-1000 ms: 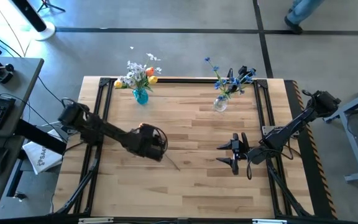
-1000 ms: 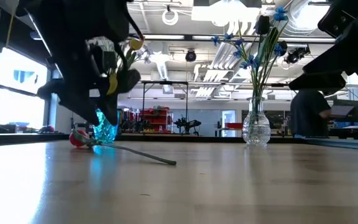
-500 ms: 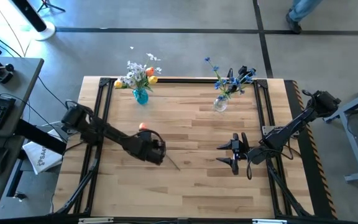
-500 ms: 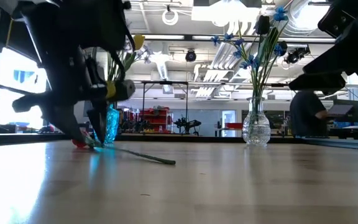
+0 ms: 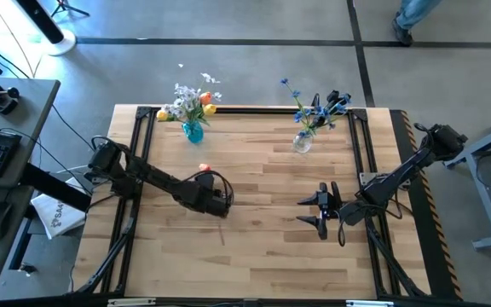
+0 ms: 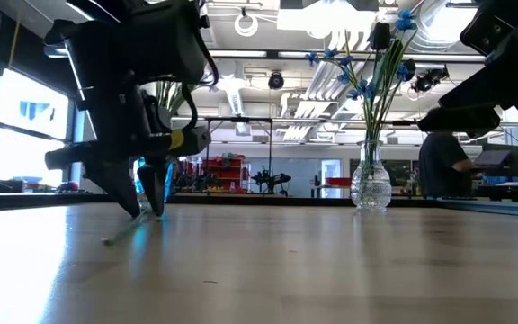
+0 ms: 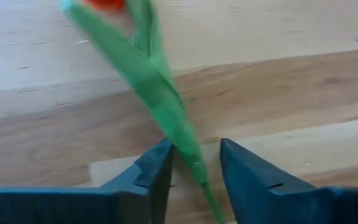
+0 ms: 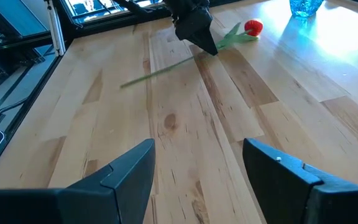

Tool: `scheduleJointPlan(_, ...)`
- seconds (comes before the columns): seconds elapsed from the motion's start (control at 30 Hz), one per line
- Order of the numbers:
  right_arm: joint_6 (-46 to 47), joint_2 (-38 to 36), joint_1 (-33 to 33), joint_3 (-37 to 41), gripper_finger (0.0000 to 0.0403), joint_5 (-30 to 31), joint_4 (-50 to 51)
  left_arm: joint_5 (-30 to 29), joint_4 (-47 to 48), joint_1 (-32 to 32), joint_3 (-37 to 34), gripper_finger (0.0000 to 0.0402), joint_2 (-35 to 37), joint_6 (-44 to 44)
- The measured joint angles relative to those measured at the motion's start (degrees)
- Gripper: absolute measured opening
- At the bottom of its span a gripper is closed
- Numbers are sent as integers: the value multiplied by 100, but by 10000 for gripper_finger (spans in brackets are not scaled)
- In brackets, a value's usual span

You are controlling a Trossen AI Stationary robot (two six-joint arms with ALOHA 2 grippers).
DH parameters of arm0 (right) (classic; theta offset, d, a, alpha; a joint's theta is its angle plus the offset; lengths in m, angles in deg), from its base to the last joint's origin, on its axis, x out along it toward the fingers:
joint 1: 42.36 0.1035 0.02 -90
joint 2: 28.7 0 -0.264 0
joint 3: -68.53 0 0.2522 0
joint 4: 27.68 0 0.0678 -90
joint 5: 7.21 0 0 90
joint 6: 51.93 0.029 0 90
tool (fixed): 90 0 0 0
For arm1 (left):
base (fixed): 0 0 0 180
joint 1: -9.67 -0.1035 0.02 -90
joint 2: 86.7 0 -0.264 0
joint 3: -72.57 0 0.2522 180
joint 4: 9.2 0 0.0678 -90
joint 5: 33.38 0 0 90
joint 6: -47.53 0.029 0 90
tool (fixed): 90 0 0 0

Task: Sort flowers into vase by color
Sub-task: Put the orange flower into the blue vase

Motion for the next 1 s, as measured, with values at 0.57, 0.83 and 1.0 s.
scheduleJointPlan(0.57,2,0,2,0,240,-2,-2,-145,-301,182,5,3,380,1499)
scheduleJointPlan(0.83,24,0,0,0,240,-2,0,-3610,-1244,1206,7,1,860,3272)
scheduleJointPlan(1.0,20,0,0,0,240,0,-4,-6275,-1388,1970,9,1,915,4588)
